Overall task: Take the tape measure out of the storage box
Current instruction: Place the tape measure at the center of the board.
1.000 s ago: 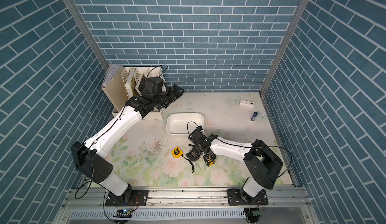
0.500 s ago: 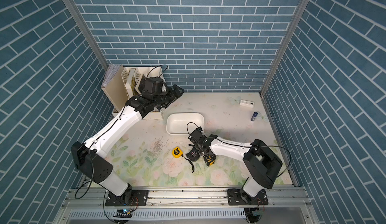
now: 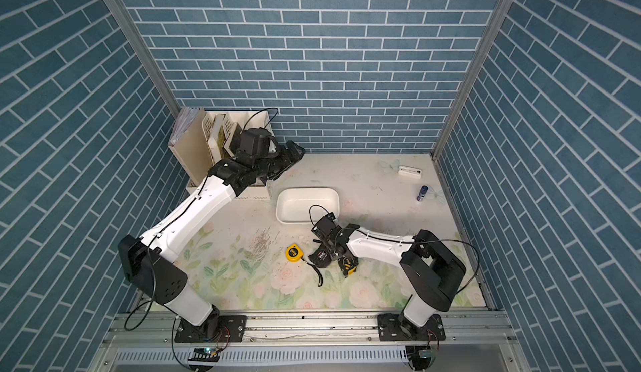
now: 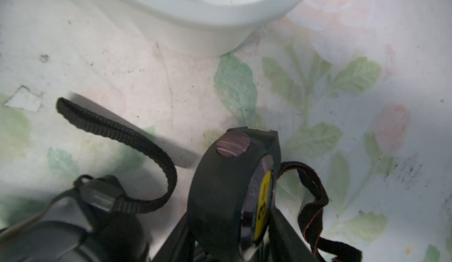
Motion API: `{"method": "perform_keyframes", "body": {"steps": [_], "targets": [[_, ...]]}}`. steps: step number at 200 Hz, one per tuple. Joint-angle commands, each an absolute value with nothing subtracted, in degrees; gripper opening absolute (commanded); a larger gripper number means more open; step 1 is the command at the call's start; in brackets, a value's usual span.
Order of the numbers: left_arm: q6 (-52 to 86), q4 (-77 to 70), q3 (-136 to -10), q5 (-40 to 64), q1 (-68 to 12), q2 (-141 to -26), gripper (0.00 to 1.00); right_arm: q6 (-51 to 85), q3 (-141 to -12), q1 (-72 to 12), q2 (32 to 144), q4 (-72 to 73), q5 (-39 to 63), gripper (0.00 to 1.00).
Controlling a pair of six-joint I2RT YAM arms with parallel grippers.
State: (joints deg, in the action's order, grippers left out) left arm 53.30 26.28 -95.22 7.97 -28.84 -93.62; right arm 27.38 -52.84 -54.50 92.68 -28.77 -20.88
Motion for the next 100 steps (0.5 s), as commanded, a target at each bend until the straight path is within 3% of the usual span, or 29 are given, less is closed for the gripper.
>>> {"method": "perform_keyframes", "body": {"steps": [1, 100], "targets": [[52.9, 26.9, -94.9, 7.4, -28.5, -91.9, 0.93, 26.5, -52.5, -54.9, 93.2, -31.8, -20.4, 0.54], [53.0, 26.6, -96.0, 8.2, -28.6, -92.8, 0.94, 23.8, -53.6, -55.9, 90.6, -32.7, -19.2, 0.64]]}}
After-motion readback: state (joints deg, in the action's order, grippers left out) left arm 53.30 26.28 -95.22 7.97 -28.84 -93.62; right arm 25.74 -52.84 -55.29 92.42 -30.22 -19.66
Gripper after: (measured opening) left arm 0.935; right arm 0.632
